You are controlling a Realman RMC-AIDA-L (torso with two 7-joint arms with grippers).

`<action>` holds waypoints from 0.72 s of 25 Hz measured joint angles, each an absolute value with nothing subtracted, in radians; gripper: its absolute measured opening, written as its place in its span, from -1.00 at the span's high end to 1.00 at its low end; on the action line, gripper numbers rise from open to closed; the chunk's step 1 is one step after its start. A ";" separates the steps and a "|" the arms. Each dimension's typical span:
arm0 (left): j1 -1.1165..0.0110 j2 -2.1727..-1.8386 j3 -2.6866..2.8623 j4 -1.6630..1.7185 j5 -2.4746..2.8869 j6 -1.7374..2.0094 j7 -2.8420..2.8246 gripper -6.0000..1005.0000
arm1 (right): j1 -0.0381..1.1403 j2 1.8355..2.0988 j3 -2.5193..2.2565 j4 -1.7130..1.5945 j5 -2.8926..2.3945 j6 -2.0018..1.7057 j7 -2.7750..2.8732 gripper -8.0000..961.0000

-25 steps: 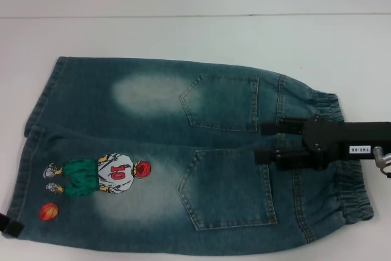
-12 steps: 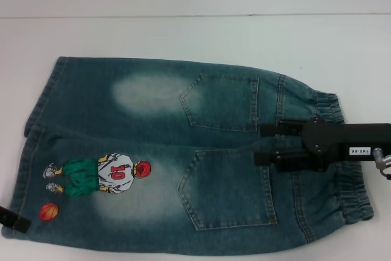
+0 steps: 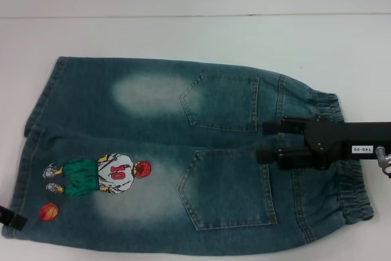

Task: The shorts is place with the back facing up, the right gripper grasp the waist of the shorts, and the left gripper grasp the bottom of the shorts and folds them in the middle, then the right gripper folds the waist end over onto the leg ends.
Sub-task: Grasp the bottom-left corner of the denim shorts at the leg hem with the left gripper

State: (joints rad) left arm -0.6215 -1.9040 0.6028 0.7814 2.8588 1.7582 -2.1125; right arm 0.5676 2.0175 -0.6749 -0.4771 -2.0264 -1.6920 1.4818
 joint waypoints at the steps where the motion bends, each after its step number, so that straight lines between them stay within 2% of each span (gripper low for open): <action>1: -0.620 -1.904 0.603 0.782 2.859 1.758 -2.113 -0.66 | 0.568 2.017 -0.675 -0.477 -2.026 -1.692 1.482 -0.90; 18: -0.609 -1.903 0.633 0.781 2.859 1.768 -2.117 -0.66 | 0.567 2.018 -0.673 -0.477 -2.026 -1.694 1.482 -0.90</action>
State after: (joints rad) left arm -0.6089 -1.9026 0.6328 0.7807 2.8594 1.7682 -2.1165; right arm 0.5675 2.0182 -0.6734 -0.4770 -2.0264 -1.6940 1.4818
